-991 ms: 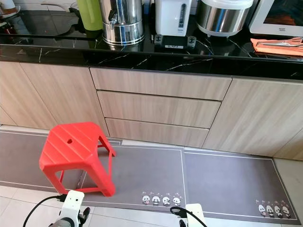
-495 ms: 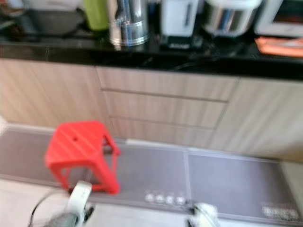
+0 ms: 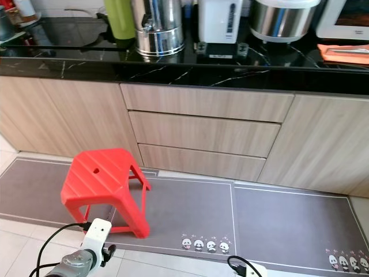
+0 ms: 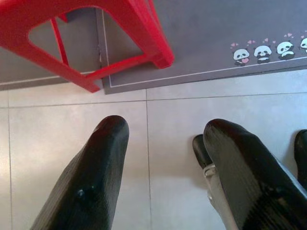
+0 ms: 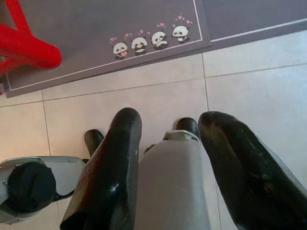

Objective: Kitchen organization

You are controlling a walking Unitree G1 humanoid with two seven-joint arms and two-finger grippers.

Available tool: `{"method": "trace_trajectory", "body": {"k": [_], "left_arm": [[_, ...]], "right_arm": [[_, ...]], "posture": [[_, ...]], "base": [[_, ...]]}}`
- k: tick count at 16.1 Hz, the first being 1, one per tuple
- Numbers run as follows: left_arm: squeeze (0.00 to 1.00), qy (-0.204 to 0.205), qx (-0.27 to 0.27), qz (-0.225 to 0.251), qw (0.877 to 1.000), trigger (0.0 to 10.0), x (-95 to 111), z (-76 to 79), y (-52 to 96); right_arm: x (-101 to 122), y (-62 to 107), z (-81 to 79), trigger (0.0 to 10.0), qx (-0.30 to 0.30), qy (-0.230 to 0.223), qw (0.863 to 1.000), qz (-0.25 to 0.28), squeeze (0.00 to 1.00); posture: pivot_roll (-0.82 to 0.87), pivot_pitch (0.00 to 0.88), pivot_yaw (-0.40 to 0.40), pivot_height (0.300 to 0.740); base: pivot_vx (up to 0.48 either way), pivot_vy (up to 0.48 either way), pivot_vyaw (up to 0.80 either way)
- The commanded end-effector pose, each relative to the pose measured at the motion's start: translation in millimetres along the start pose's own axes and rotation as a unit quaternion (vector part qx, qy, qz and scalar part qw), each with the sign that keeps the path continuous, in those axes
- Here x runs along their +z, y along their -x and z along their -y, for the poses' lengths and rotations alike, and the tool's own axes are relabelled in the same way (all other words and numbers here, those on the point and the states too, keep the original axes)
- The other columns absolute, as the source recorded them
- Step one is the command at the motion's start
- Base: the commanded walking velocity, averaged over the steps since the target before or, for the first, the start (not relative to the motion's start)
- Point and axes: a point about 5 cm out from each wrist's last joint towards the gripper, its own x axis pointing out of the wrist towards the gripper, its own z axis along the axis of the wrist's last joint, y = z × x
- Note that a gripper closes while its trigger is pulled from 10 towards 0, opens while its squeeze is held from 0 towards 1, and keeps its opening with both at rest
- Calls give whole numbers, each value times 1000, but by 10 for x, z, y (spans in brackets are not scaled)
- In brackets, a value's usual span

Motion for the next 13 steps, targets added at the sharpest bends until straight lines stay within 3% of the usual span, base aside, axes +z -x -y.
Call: {"method": "trace_trajectory", "body": {"k": [1, 3, 4, 6, 8, 11, 13], "left_arm": [[0, 22, 10, -6, 1000, 10000, -34, -53, 9], [0, 27, 12, -7, 1000, 10000, -36, -54, 9], [0, 28, 12, -8, 999, 10000, -47, -46, 10], [0, 33, 12, -11, 999, 10000, -78, -28, 14], [0, 38, 12, -12, 999, 10000, -96, -18, 17], [0, 47, 15, -6, 999, 10000, -92, -21, 19], [0, 42, 13, -6, 999, 10000, -89, -4, 16]], "right_arm": [[15, -13, -86, 10000, 20, 37, 999, 4, 0], [34, -26, -187, 10000, 56, 144, 988, 0, 0], [44, -26, -191, 10000, 59, 169, 984, 1, 0], [50, -21, -156, 10000, 58, 174, 983, 1, 0], [90, -2, -2, 10000, 31, 165, 986, 8, 0], [325, 44, 289, 10000, -16, 137, 989, 60, 0], [608, 12, 257, 10000, -21, 131, 986, 101, 0]], "posture": [[40, 0, 38, 740], [40, 0, 32, 740], [39, 0, 28, 740], [40, 0, 24, 740], [45, 0, 24, 740], [48, 0, 21, 740], [41, 0, 19, 740]], "base": [[0, 0, 0], [0, 0, 0], [0, 0, 0], [0, 0, 0], [0, 0, 0], [0, 0, 0], [0, 0, 0]]}}
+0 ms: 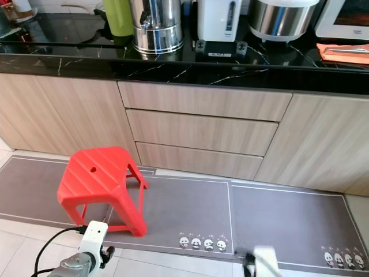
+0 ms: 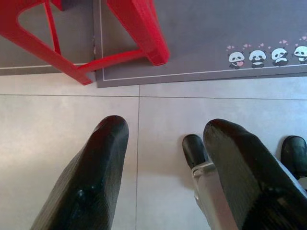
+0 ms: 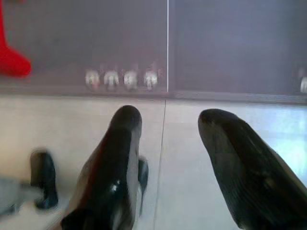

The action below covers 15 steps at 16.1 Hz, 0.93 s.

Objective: Kitchen organization

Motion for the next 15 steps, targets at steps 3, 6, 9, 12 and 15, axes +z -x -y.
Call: {"method": "trace_trajectory", "body": {"k": [3, 6, 9, 12, 15], "left_arm": [[0, 11, -3, 2, 1000, 10000, -20, 61, 0], [0, 20, -6, 4, 1000, 10000, -27, 107, -1], [0, 31, -7, 8, 999, 10000, -31, 141, -1], [0, 22, -11, 3, 1000, 10000, -61, 167, 2], [0, 25, -18, 10, 999, 10000, -18, 194, -5]], "right_arm": [[460, -160, -346, 10000, 35, -5, 998, 54, 0], [550, -201, -578, 10000, 65, 7, 997, 44, 0], [336, -165, -597, 10000, 69, 13, 998, 11, 0], [172, -123, -531, 10000, 59, 0, 998, -5, 0], [121, -109, -520, 10000, 59, 0, 998, -11, 0]], "posture": [[51, 0, 11, 740], [43, 0, 2, 740], [27, 0, -6, 740], [12, 0, -3, 740], [14, 0, -2, 740]], "base": [[0, 0, 0], [0, 0, 0], [0, 0, 0], [0, 0, 0], [0, 0, 0]]}}
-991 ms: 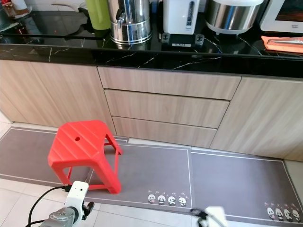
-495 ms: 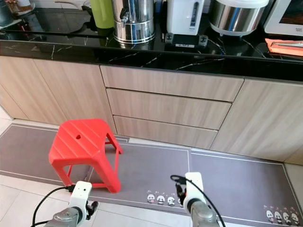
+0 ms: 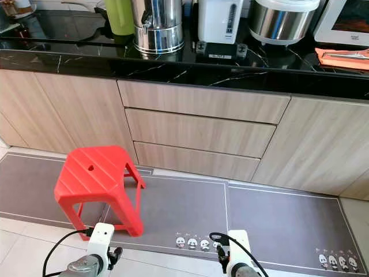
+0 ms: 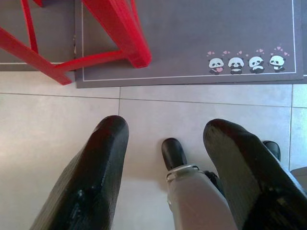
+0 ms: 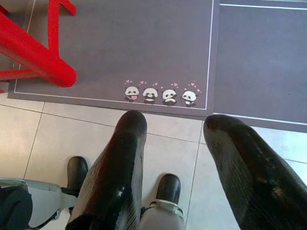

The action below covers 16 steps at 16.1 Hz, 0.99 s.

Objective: Kitchen organization

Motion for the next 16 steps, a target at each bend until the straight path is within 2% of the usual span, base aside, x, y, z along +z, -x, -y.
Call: {"method": "trace_trajectory", "body": {"k": [1, 4, 6, 7, 10, 16], "left_arm": [[0, 6, -5, 6, 1000, 10000, 14, 21, -2], [0, 17, -4, 9, 1000, 10000, 13, 24, -1], [0, -5, 8, 9, 1000, 10000, -15, -10, 9], [0, -16, 13, 7, 1000, 10000, -31, -31, 14], [0, -12, 13, 8, 1000, 10000, -23, -33, 12], [0, -19, 14, 11, 1000, 10000, 16, -46, 6]], "right_arm": [[-36, 8, 11, 10000, -3, -3, 1000, -9, 0], [-45, 11, 25, 10000, -3, 7, 1000, -15, 0], [-60, 14, 20, 10000, 0, 9, 1000, -17, 0], [-68, 15, 9, 10000, 3, 7, 1000, -17, 0], [-76, 21, 19, 10000, 2, -10, 1000, -14, 0], [-89, 20, 13, 10000, 5, -8, 1000, -23, 0]], "posture": [[16, 0, -3, 740], [8, 0, -18, 740], [-3, 0, -19, 740], [-16, 0, -15, 740], [-12, 0, -10, 740], [-13, 0, -1, 740]], "base": [[0, 0, 0], [0, 0, 0], [0, 0, 0], [0, -382, 0], [0, -410, 0], [0, -408, 0]]}}
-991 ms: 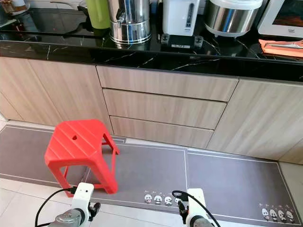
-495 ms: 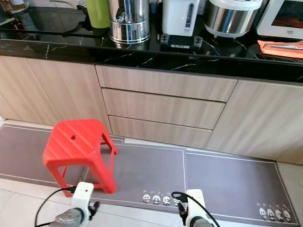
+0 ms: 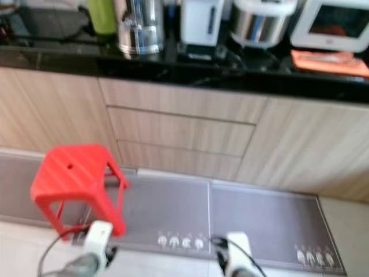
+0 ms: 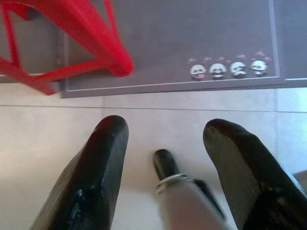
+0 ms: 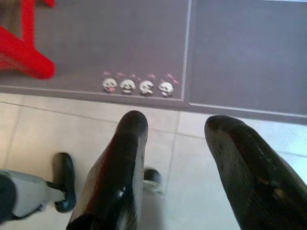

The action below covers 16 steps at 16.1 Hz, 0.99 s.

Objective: Kitchen organization

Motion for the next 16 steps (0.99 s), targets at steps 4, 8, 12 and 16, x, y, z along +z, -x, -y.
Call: {"method": "trace_trajectory", "body": {"k": [4, 8, 12, 16], "left_arm": [[0, 1, 0, 1, 1000, 10000, 6, 22, -3], [0, 11, 3, -2, 1000, 10000, -19, 4, 3], [0, 14, 2, -1, 1000, 10000, -7, 1, 1], [0, 17, 1, 1, 1000, 10000, 17, 15, -6]], "right_arm": [[-15, 12, 68, 10000, -8, -10, 1000, -7, 0], [0, 7, 70, 10000, -8, -9, 1000, -10, 0], [-10, 4, 61, 10000, -4, -2, 1000, -19, 0], [-9, 2, 65, 10000, -6, -7, 1000, -23, 0]], "posture": [[19, 0, -5, 740], [22, 0, -4, 740], [20, 0, -6, 740], [25, 0, 1, 740]], "base": [[0, -397, 0], [0, 0, 0], [0, 0, -750], [0, 0, -763]]}}
